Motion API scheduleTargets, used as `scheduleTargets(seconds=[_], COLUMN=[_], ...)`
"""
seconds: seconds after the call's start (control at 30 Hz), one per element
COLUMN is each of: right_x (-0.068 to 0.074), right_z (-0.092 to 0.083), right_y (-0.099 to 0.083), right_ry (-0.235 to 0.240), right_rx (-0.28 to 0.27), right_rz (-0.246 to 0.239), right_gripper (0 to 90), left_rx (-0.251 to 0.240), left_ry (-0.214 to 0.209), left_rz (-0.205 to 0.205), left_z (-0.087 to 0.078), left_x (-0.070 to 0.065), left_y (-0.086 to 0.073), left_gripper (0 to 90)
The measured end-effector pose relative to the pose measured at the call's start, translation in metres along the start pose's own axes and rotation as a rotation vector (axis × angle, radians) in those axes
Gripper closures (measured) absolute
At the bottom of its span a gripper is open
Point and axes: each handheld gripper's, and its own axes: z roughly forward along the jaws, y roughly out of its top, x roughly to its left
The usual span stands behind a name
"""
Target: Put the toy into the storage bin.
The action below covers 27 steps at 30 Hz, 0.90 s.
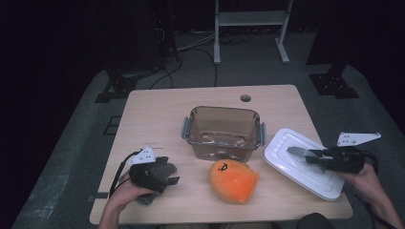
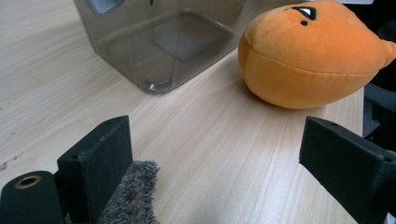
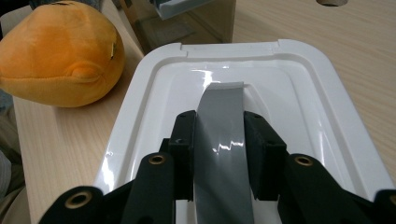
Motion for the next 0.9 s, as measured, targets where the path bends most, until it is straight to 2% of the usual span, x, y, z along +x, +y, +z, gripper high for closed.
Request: scheduleTargets(seconds=[0.9], right_x=[0.005], right_z=[0.031], right_y=[-0.018], right_ry=[0.036], right_rx=[0.028], right_rz=[0.012], right_gripper=[65.7], left_rx=[0.001], left_ry=[-0.003], left_rz=[0.007], left_z=[-0.001], left_x=[-0.001], left_y=[0.001], left_gripper=[8.8])
